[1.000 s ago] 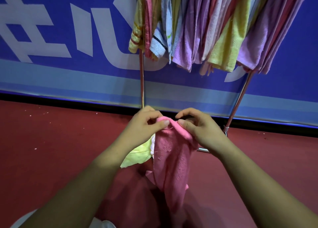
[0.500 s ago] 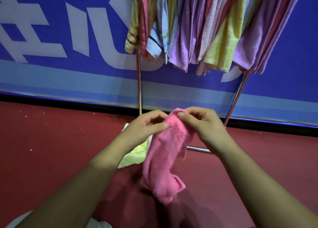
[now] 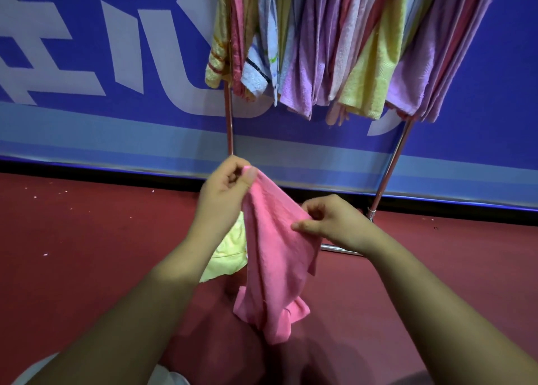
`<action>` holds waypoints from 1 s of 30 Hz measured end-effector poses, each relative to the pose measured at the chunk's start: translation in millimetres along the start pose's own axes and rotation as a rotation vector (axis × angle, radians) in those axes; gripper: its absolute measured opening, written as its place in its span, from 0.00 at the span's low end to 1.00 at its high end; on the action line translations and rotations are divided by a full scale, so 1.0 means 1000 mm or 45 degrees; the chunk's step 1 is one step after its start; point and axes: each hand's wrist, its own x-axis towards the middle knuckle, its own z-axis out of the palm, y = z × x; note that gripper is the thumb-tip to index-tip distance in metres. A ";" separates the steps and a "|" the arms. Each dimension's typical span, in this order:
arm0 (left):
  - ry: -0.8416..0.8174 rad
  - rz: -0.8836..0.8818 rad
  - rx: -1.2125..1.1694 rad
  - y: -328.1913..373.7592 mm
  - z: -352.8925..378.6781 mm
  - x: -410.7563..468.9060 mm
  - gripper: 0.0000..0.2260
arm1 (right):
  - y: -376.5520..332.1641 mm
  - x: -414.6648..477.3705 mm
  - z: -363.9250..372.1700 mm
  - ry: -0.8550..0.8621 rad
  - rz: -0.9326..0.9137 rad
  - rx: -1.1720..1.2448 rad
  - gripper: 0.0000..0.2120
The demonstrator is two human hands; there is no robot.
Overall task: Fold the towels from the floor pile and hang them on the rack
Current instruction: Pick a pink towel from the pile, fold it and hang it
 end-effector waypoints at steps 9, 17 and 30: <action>-0.679 -0.137 -0.027 0.004 -0.011 0.001 0.03 | -0.020 -0.010 -0.005 0.166 0.007 0.298 0.13; -0.636 -0.118 0.039 -0.004 -0.005 -0.002 0.06 | -0.019 -0.002 -0.003 0.036 -0.084 0.368 0.06; 0.258 -0.237 0.416 -0.020 -0.024 0.016 0.11 | 0.001 0.001 -0.010 0.321 0.226 0.316 0.10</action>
